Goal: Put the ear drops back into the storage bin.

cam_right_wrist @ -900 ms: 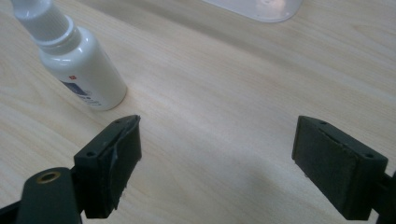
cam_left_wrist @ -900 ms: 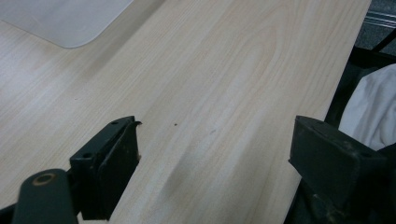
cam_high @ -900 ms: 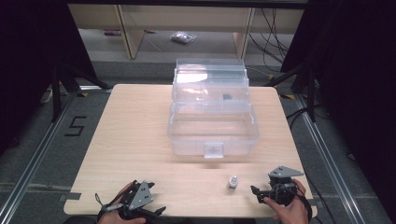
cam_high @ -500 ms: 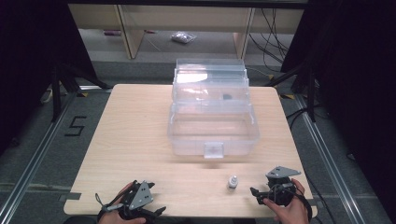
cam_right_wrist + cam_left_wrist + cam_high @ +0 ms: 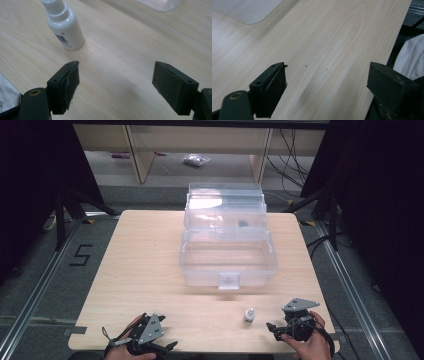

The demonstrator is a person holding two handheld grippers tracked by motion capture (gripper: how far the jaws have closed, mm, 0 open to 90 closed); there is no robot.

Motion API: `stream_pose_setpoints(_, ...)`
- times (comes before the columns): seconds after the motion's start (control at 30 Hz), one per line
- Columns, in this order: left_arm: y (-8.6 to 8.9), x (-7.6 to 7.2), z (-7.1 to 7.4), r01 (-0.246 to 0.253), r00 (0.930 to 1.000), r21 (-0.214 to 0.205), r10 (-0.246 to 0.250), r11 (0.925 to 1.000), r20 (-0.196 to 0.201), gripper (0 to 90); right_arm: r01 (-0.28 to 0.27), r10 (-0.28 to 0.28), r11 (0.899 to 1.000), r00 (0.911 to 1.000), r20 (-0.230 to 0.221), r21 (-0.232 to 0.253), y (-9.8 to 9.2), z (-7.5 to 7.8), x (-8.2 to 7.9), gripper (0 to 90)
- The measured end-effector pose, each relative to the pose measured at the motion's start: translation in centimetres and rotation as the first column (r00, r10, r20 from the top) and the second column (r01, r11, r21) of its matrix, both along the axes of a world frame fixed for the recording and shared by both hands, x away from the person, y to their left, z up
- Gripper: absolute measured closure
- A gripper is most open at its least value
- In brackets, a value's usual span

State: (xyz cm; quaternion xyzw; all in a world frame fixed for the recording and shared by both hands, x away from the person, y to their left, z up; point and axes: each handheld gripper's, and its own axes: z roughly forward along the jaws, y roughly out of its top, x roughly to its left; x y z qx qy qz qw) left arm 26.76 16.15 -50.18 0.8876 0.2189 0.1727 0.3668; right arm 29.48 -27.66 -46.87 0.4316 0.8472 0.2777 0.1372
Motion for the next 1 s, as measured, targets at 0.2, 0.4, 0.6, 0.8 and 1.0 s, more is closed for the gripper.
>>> stream_pose_setpoints(0.2, 0.0, 0.0, 0.0, 0.003, 1.0, 0.003, -0.003, 1.0, 0.001, 15.1, -0.006, 0.006, 1.0, 0.9995, -0.03, -0.007, 0.8, 0.3, -0.3, 23.2)
stream_pose_setpoints(0.4, 0.0, 0.0, 0.0, -0.001, 1.0, -0.002, 0.001, 1.0, 0.0, 15.1, -0.033, 0.032, 0.999, 0.9986, -0.041, -0.023, 1.4, 0.6, -0.5, 23.4)
stream_pose_setpoints(0.6, 0.0, 0.0, 0.0, 0.002, 1.0, 0.004, -0.002, 1.0, -0.001, 15.1, -0.088, 0.086, 0.995, 0.9956, -0.037, -0.05, 2.1, 0.8, -0.5, 23.7)
stream_pose_setpoints(0.8, -0.1, 0.0, 0.0, 0.003, 1.0, 0.001, -0.003, 1.0, 0.003, 15.2, -0.125, 0.123, 0.99, 0.9918, -0.036, -0.071, 3.0, 1.0, -0.4, 23.7)
stream_pose_setpoints(1.0, 0.0, 0.0, -0.1, -0.002, 1.0, -0.006, 0.002, 1.0, 0.001, 15.1, -0.165, 0.16, 0.98, 0.9855, -0.058, -0.109, 4.2, 1.5, 0.0, 24.7)
